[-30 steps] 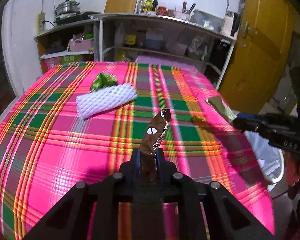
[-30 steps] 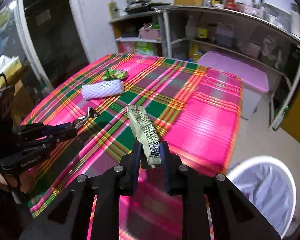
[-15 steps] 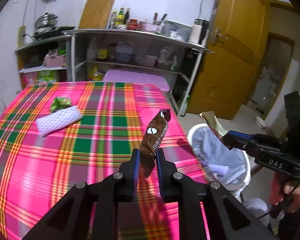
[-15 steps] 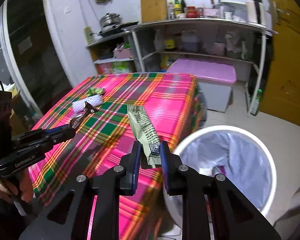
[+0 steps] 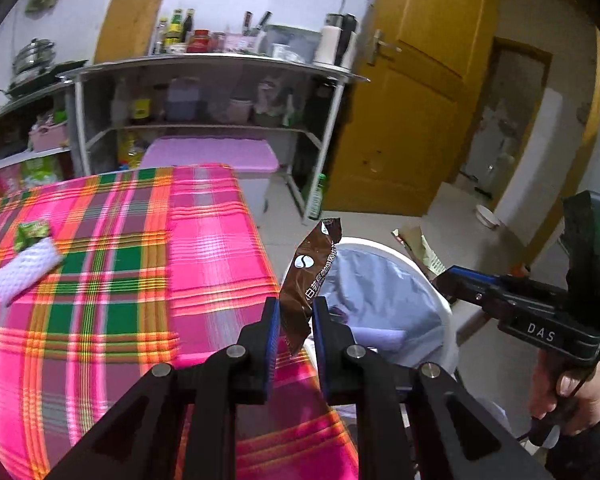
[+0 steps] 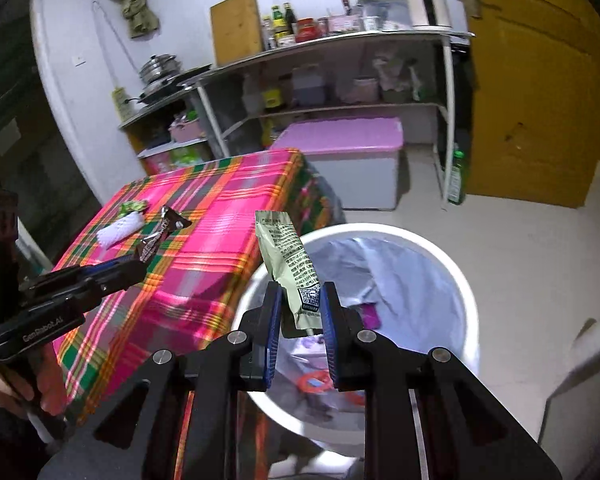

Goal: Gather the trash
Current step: 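Carry the brown wrapper and green-white wrapper over the bin, then open the right tool over the bin while the left tool releases the brown wrapper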

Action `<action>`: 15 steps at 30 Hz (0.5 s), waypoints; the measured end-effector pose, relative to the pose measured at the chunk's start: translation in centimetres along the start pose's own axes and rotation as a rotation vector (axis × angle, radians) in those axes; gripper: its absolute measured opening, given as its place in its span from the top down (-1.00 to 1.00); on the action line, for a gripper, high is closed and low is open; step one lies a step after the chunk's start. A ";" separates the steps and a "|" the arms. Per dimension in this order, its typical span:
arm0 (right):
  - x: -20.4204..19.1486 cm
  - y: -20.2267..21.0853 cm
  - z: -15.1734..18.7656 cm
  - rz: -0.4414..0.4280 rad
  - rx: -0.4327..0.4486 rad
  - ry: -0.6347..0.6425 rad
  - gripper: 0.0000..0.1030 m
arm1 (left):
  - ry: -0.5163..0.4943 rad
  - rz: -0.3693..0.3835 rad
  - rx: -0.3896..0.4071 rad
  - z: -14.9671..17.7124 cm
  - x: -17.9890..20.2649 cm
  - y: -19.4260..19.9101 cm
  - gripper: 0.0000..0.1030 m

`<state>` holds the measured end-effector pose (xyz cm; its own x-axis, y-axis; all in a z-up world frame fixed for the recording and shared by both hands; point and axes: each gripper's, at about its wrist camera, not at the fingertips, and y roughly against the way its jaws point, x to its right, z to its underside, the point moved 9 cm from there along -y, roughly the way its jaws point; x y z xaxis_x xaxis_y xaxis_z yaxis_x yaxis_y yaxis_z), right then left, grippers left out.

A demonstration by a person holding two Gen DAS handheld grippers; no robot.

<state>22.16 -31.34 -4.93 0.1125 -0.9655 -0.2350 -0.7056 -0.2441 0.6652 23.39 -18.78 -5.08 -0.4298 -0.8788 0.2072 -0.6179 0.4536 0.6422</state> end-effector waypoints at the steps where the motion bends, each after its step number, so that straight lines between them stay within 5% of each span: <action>1: 0.4 0.0 0.1 0.008 -0.001 -0.005 0.60 | -0.004 0.007 -0.006 0.0 0.4 -0.4 0.68; 15: 4.8 -2.0 2.4 0.076 -0.079 -0.070 0.49 | -0.036 0.067 -0.128 1.3 3.6 -7.0 0.67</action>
<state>22.45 -35.23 -9.11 0.0101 -0.9734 -0.2289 -0.6526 -0.1799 0.7361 25.29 -24.94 -9.73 -0.4923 -0.8401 0.2276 -0.4988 0.4866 0.7172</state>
